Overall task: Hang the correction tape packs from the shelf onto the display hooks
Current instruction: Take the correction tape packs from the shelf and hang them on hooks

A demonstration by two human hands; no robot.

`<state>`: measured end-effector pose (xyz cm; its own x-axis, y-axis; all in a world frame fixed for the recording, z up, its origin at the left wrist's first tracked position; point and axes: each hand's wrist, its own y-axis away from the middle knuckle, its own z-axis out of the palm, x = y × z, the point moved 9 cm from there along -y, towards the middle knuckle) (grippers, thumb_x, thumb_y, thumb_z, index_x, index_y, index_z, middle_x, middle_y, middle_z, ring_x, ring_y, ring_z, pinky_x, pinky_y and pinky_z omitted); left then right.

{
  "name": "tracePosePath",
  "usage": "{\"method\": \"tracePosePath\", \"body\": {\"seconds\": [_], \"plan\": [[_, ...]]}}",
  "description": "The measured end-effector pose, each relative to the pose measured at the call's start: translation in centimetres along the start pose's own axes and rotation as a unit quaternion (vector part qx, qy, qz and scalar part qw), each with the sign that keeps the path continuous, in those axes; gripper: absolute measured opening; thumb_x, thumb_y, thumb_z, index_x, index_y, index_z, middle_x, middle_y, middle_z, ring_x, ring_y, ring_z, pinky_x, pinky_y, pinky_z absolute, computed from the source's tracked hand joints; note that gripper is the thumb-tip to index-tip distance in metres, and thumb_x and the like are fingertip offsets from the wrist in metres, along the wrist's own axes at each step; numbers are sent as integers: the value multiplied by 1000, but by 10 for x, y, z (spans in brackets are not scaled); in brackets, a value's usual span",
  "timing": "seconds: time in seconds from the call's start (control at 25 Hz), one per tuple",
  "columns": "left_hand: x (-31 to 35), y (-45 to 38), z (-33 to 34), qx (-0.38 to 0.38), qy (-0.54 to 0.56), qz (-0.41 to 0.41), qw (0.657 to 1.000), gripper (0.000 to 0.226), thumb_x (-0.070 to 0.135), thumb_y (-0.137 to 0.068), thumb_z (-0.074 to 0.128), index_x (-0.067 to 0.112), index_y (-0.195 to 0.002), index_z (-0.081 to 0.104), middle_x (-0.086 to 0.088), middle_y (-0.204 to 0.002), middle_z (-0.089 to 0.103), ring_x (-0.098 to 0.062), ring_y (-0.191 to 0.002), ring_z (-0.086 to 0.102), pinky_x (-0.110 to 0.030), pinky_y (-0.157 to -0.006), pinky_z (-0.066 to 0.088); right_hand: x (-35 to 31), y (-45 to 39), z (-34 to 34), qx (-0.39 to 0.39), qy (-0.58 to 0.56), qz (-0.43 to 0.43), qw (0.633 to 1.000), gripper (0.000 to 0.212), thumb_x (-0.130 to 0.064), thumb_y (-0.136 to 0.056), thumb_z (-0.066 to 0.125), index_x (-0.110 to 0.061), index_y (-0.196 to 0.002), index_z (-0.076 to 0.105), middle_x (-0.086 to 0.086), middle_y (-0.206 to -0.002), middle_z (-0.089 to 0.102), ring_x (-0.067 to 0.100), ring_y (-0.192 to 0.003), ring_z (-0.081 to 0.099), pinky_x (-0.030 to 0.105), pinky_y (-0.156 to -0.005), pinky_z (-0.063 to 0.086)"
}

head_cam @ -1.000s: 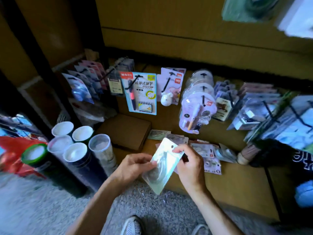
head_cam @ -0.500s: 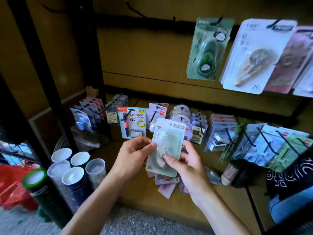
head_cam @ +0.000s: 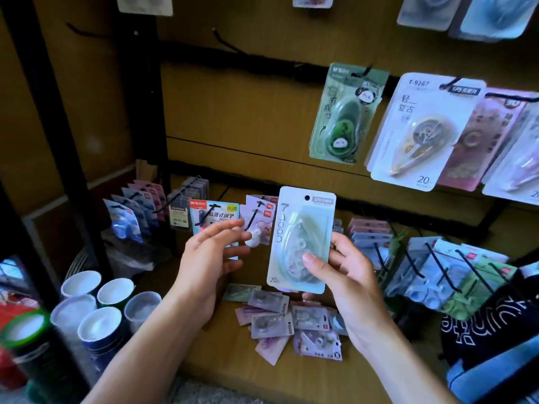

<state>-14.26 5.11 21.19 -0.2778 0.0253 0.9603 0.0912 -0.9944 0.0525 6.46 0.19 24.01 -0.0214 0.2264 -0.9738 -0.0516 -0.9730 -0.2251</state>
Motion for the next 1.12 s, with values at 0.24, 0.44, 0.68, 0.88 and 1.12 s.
{"method": "tracePosePath", "body": {"seconds": [0.24, 0.44, 0.68, 0.88, 1.12], "plan": [[-5, -3, -4, 30, 32, -12, 999, 21, 13, -90, 56, 19, -102, 73, -6, -94, 76, -20, -83, 67, -27, -66, 45, -66, -40, 20, -2, -26, -76, 997, 28, -5, -86, 67, -13, -113, 64, 6, -100, 76, 19, -88, 73, 24, -59, 56], [-3, -6, -7, 49, 37, -27, 998, 19, 14, -88, 60, 19, -100, 74, -4, -92, 77, -23, -87, 68, -29, -67, 45, -140, -87, 47, 19, 0, -145, 989, 24, -8, -89, 66, -15, -112, 62, -2, -95, 76, 13, -81, 74, 27, -47, 54], [3, -3, -17, 58, 18, -20, 998, 17, 15, -88, 61, 20, -97, 75, -3, -90, 77, -21, -85, 67, -27, -65, 45, -134, -93, 55, 33, 44, -128, 990, 19, -11, -91, 65, -17, -109, 64, -2, -96, 77, 14, -84, 75, 27, -48, 52], [8, 6, -22, 58, -10, -2, 998, 15, 15, -88, 62, 22, -91, 74, -6, -93, 75, -25, -91, 67, -27, -66, 45, -128, -81, 43, 98, 50, -154, 982, 20, -12, -91, 65, -17, -110, 65, -4, -97, 76, 10, -82, 73, 25, -48, 53], [9, 9, -16, 50, -19, 7, 999, 15, 12, -88, 62, 20, -89, 74, -6, -88, 75, -18, -77, 63, -27, -64, 44, -139, -85, 47, 92, 53, -159, 982, 24, -12, -92, 66, -15, -115, 62, -4, -101, 75, 10, -86, 73, 27, -51, 57]]}}
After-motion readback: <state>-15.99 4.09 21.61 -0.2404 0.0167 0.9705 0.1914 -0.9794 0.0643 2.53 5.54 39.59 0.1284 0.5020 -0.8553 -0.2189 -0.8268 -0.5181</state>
